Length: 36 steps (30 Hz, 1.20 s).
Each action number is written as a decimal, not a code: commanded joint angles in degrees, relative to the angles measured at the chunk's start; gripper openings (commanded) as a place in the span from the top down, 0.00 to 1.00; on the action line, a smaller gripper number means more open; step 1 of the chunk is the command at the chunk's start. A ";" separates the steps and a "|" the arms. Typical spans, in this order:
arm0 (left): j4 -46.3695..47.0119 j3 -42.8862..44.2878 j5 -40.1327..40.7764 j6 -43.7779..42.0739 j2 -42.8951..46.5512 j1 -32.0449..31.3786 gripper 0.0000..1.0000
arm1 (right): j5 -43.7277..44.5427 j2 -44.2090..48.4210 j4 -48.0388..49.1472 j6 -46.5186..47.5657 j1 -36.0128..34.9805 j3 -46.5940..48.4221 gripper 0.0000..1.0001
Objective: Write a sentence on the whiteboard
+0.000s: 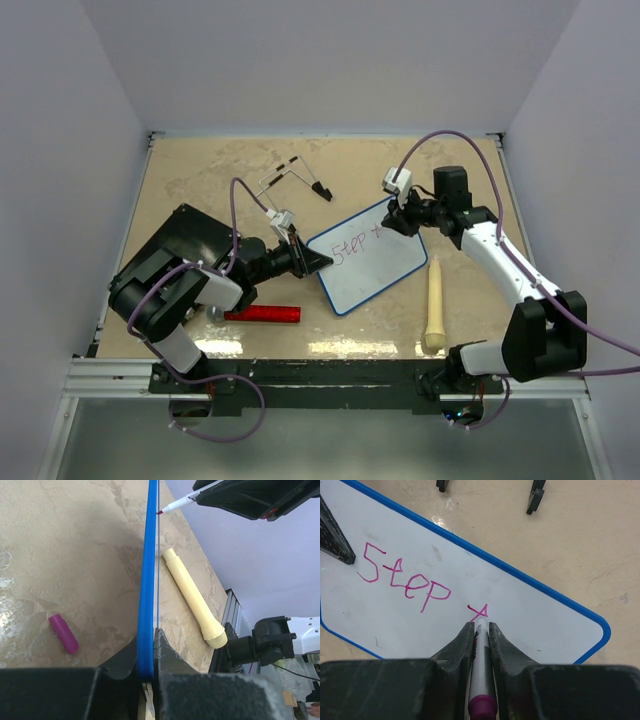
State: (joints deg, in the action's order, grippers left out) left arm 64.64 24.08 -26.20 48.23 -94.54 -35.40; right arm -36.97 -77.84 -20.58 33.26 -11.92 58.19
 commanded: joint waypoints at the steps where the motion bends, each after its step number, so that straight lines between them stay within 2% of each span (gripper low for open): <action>1: 4.62 0.45 -1.58 -2.52 0.41 -0.55 1.00 | 0.85 -0.20 3.26 -1.61 0.41 2.27 1.00; 6: 4.44 0.27 -1.49 -2.70 0.41 -0.46 1.00 | 2.95 0.41 5.37 -3.37 0.59 1.84 1.00; 13: 4.44 0.27 -1.40 -2.70 0.59 -0.46 1.00 | 3.31 -0.11 3.44 -1.80 1.90 1.48 1.00; 23: 4.53 0.45 -1.49 -2.70 0.41 -0.46 1.00 | -0.73 -2.31 -3.23 3.22 1.82 2.01 1.00; 36: 4.88 0.53 -1.67 -2.52 -0.12 -0.46 1.00 | -4.69 -3.37 -0.52 0.06 1.81 4.56 1.00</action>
State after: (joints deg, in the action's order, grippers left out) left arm 64.55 24.08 -26.00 48.73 -94.72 -35.38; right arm -39.00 -80.64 -23.57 34.46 -10.02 59.70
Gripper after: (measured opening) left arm 0.083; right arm 0.163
